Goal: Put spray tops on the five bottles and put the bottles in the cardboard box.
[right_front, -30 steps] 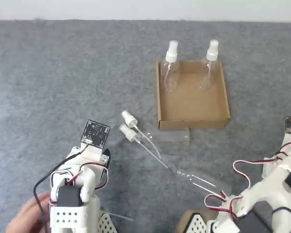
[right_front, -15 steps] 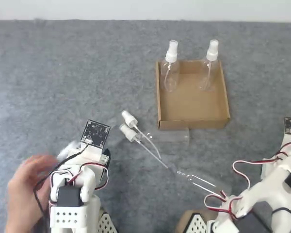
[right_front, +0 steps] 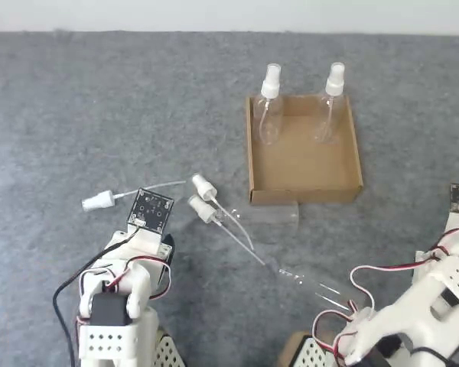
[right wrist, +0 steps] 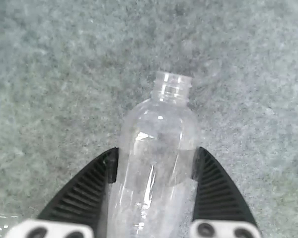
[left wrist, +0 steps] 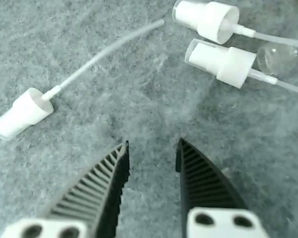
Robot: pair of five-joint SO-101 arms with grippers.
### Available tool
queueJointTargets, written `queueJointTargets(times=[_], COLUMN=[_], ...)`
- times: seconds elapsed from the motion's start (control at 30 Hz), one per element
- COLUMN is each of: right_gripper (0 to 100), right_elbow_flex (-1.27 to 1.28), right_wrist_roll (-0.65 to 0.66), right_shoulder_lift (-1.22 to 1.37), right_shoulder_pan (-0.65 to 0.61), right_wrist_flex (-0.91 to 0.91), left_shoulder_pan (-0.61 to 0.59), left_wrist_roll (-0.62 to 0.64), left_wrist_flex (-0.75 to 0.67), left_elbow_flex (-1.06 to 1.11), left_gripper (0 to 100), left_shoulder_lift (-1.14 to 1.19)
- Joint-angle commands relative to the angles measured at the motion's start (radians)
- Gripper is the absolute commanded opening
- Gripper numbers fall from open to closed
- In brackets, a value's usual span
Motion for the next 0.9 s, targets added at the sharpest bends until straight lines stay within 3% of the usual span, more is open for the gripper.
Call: queueJointTargets(times=[0.0,0.4,0.57,0.67,0.73,0.87], right_gripper=[10.6,10.6,10.6,10.6,10.6,10.6], right_elbow_flex=[-0.005,0.023,0.028,0.028,0.028,0.029], right_wrist_roll=[-0.009,0.003,0.084,0.107,0.120,0.137], right_shoulder_lift=[-0.048,-0.058,-0.053,-0.050,-0.050,-0.050], right_shoulder_pan=[-0.002,-0.001,0.001,0.002,0.001,-0.001], right_wrist_flex=[0.015,-0.001,-0.001,-0.004,-0.005,-0.007], left_shoulder_pan=[0.000,0.078,0.084,0.066,0.025,-0.115], left_wrist_roll=[0.006,0.006,0.008,-0.025,-0.133,-0.222], left_wrist_flex=[0.005,0.014,0.014,-0.020,-0.055,-0.046], left_elbow_flex=[-0.007,-0.007,-0.007,-0.007,-0.022,-0.191], left_gripper=[15,15,15,15,15,15], left_shoulder_lift=[-0.008,-0.009,-0.009,-0.011,-0.011,-0.003])
